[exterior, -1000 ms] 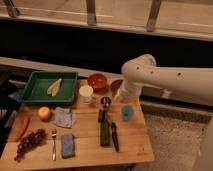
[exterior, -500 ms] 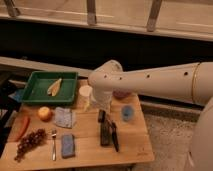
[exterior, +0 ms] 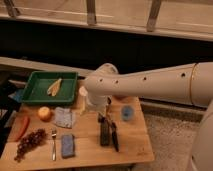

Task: Wipe red bowl with sponge

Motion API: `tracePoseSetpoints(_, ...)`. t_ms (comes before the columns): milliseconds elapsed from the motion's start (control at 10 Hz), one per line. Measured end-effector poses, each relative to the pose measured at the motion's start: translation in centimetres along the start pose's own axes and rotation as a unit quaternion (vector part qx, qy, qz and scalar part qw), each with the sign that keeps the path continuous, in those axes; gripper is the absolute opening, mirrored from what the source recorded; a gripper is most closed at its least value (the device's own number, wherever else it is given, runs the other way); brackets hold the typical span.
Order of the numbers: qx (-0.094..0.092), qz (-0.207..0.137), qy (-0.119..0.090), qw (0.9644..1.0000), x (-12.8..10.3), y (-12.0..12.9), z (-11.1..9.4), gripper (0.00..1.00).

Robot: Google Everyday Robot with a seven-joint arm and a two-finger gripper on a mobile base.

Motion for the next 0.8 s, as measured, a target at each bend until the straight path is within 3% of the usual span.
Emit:
tracePoseSetpoints(200, 0.025, -0.023, 0.006, 0.9994, -0.2, 1.2, 1.4, 0.70)
tracePoseSetpoints(400, 0.027, -0.049, 0.011, 0.9984, -0.2, 3.5, 3.2, 0.70)
tracePoseSetpoints(600, 0.021, -0.087, 0.027, 0.9956, 0.9, 7.5, 5.8, 0.70)
tracePoseSetpoints(800, 0.012, -0.109, 0.045, 0.9930, 1.7, 9.4, 7.9, 0.70)
